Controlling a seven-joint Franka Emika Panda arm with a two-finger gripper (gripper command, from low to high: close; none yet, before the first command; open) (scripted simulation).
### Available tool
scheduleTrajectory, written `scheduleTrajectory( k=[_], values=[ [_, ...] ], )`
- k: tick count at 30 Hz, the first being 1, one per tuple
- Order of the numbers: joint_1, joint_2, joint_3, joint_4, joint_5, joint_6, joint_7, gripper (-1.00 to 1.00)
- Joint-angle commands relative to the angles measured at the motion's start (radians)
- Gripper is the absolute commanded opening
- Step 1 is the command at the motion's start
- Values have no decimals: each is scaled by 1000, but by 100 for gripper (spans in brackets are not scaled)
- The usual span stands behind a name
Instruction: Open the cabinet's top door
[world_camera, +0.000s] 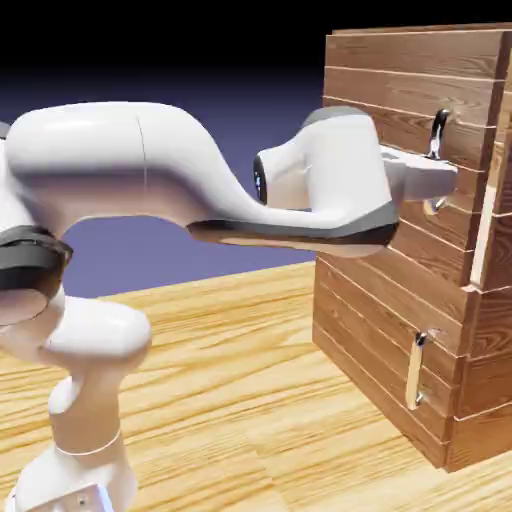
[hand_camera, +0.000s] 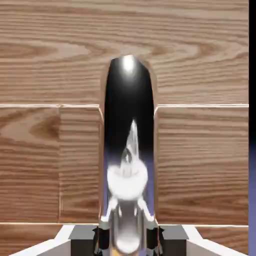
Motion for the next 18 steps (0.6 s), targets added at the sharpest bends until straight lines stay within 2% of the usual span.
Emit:
scheduleTrajectory(
  k=[1,18],
  values=[
    [-36,0,28,-22,14,-11,0,-100],
    [-652,-77,540,-330,305,-87,0,-100]
  ],
)
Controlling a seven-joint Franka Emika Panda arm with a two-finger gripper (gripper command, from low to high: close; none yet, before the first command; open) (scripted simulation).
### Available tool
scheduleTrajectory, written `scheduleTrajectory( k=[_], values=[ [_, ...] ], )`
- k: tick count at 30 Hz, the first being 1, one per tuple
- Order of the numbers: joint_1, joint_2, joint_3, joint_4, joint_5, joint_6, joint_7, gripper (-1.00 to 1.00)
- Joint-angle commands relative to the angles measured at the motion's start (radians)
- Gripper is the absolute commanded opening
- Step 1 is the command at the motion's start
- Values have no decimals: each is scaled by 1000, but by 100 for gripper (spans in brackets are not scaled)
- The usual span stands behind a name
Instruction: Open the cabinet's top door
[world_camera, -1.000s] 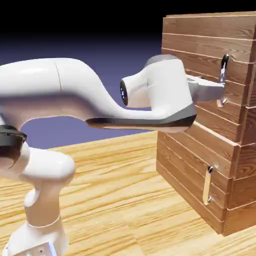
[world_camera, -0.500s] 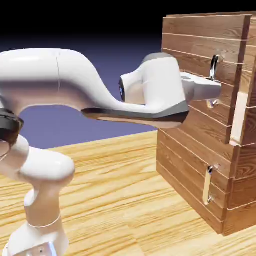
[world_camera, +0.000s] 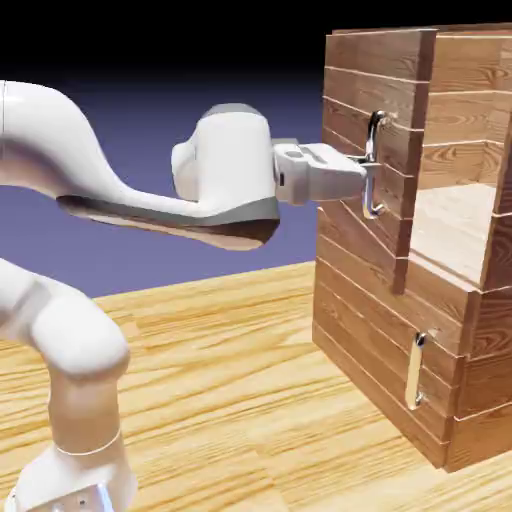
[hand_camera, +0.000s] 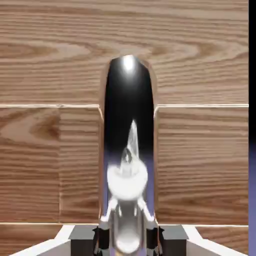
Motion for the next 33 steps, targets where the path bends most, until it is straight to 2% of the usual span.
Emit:
scheduleTrajectory(
  k=[1,10,19,26,33],
  values=[
    [-36,-9,31,-14,21,2,0,-100],
    [-362,-115,302,-116,210,71,2,-100],
    [-636,-304,501,-239,591,177,-215,-100],
    [-609,-414,530,-332,895,106,-489,-100],
    [-436,-574,613,-414,1189,-166,-711,-100]
  ],
)
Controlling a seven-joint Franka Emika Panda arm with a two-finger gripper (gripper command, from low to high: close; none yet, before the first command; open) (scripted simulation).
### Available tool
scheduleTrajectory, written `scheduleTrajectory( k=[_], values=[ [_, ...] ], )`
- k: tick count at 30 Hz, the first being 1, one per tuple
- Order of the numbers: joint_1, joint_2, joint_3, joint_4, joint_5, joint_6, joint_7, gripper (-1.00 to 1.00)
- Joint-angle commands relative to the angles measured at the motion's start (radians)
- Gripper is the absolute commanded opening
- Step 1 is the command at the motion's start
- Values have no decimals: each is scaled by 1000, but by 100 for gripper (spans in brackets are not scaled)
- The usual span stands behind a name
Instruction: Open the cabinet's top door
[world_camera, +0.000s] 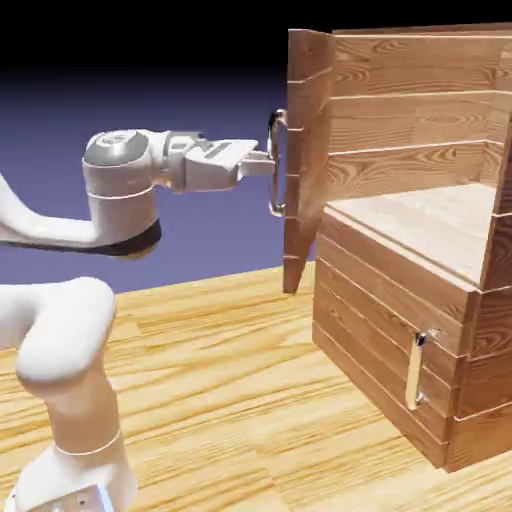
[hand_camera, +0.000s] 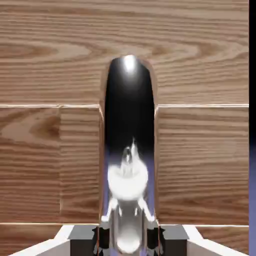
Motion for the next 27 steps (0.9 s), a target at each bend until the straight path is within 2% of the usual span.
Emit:
scheduleTrajectory(
  k=[1,8,15,27],
  values=[
    [23,-21,22,-6,38,-45,-18,-100],
    [158,-123,226,3,271,-349,-91,-100],
    [210,-133,472,107,480,-653,-108,-100],
    [9,-59,810,502,731,-1143,-127,-100]
  ],
)
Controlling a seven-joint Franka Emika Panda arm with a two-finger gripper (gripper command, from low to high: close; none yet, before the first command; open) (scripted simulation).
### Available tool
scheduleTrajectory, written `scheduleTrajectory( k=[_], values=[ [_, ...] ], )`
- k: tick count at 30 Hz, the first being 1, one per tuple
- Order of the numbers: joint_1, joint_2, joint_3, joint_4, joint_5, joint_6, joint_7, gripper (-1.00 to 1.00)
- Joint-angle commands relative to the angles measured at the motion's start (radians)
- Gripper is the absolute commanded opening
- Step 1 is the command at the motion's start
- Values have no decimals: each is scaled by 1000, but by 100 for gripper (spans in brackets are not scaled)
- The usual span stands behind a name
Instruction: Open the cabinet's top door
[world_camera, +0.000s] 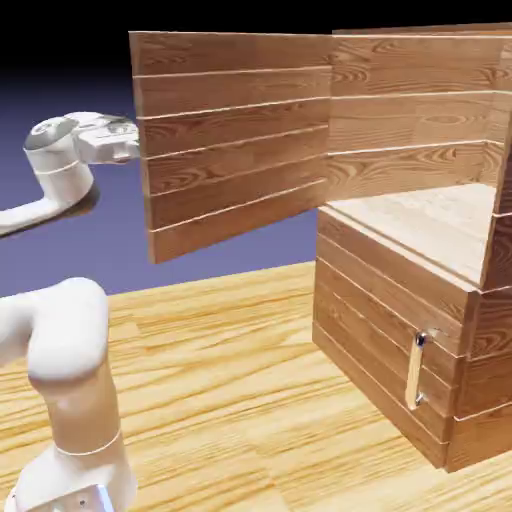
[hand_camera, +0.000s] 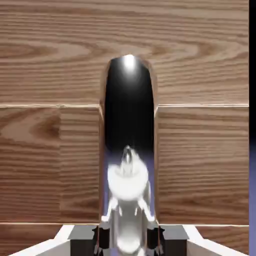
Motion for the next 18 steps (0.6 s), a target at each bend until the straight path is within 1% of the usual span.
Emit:
scheduleTrajectory(
  k=[1,18],
  values=[
    [-25,4,18,36,11,-35,-3,-100],
    [-479,34,193,651,97,-520,-100,-100]
  ],
)
